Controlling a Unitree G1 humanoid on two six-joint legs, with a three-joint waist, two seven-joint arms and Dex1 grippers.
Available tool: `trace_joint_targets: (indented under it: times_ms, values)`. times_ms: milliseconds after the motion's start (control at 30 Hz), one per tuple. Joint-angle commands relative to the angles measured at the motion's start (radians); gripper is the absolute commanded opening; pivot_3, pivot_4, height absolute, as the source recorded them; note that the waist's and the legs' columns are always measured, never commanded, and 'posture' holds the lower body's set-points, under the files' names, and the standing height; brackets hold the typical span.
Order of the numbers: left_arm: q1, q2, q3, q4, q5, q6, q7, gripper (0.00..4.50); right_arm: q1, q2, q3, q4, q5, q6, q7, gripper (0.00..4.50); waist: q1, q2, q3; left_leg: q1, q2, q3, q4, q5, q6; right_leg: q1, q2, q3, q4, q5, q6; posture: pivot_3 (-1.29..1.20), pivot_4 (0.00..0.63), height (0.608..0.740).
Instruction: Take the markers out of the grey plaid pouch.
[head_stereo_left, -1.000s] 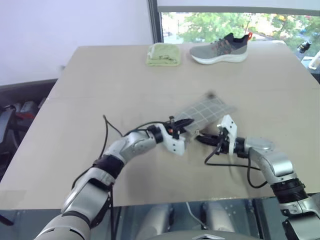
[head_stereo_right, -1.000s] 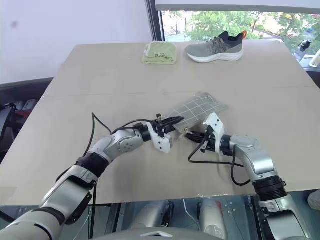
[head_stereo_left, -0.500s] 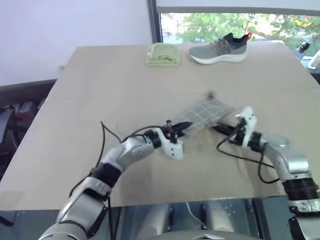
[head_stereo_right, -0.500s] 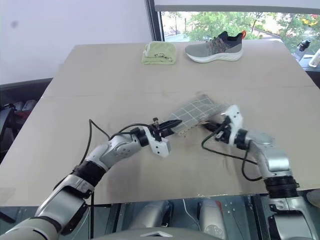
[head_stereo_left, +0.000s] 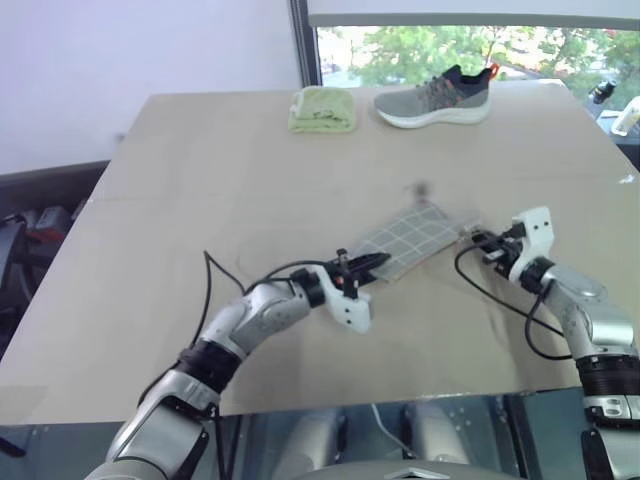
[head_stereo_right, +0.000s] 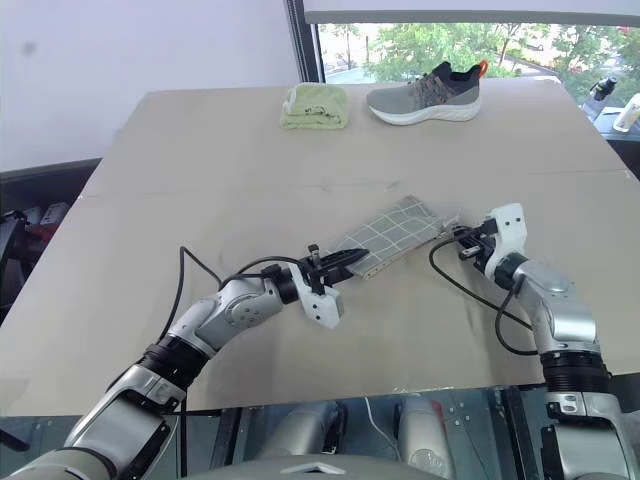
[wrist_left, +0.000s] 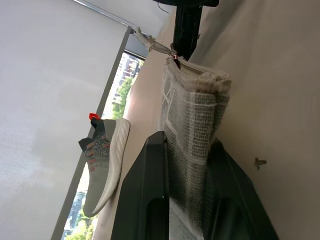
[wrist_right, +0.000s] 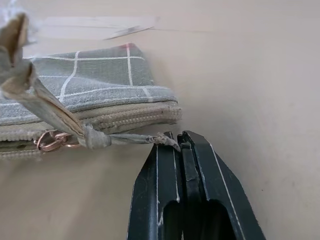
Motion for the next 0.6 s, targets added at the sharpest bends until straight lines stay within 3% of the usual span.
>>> trace_joint_targets:
  times_ms: [33, 67, 167, 333, 500, 533, 600]
  values:
    - [0.022, 0.054, 0.065, 0.011, -0.037, 0.012, 0.002, 0.17, 0.028, -0.061, -0.164, 0.002, 0.013, 0.028, -0.08, 0.07, 0.0, 0.0, 0.0, 0.0, 0.0, 0.0, 0.0, 0.0, 0.0, 0.0, 0.0, 0.0, 0.0, 0.0, 0.0, 0.0, 0.15, 0.74]
    - [0.021, 0.054, 0.066, 0.012, -0.038, 0.012, 0.001, 0.17, 0.043, -0.07, -0.146, -0.03, 0.037, 0.056, -0.035, 0.07, 0.0, 0.0, 0.0, 0.0, 0.0, 0.0, 0.0, 0.0, 0.0, 0.0, 0.0, 0.0, 0.0, 0.0, 0.0, 0.0, 0.15, 0.74]
    - [0.021, 0.047, 0.065, 0.012, -0.048, 0.018, -0.004, 0.17, 0.116, -0.138, -0.037, -0.163, 0.11, 0.192, 0.144, 0.84, 0.007, 0.0, 0.0, 0.0, 0.0, 0.0, 0.0, 0.0, 0.0, 0.0, 0.0, 0.0, 0.0, 0.0, 0.0, 0.0, 0.15, 0.74]
    - [0.018, 0.03, 0.069, 0.009, -0.058, 0.025, -0.014, 0.17, 0.209, -0.202, 0.057, -0.36, 0.227, 0.333, 0.323, 3.18, 0.004, -0.002, -0.002, 0.001, 0.001, -0.001, 0.0, 0.0, 0.0, 0.002, -0.001, -0.001, -0.002, 0.0, 0.0, 0.0, 0.15, 0.74]
    - [0.017, 0.013, 0.078, 0.004, -0.074, 0.03, -0.027, 0.17, 0.164, -0.099, 0.059, -0.425, 0.227, 0.226, 0.324, 3.18, 0.002, -0.002, -0.002, 0.002, 0.001, -0.001, 0.0, 0.0, 0.0, 0.003, -0.001, -0.001, 0.0, 0.0, 0.0, 0.0, 0.15, 0.74]
    - [0.017, 0.01, 0.078, 0.0, -0.077, 0.032, -0.03, 0.17, 0.148, -0.078, 0.066, -0.426, 0.215, 0.214, 0.314, 2.56, 0.003, -0.002, -0.002, 0.002, 0.001, 0.0, 0.0, 0.0, 0.0, 0.003, 0.0, -0.001, 0.001, 0.0, 0.0, 0.0, 0.15, 0.74]
    - [0.018, 0.005, 0.076, -0.005, -0.083, 0.033, -0.036, 0.17, 0.124, -0.054, 0.082, -0.417, 0.187, 0.195, 0.305, 1.8, 0.006, -0.002, -0.002, 0.002, 0.001, -0.001, 0.001, 0.0, 0.0, 0.002, 0.0, -0.001, 0.001, 0.0, 0.0, 0.0, 0.15, 0.74]
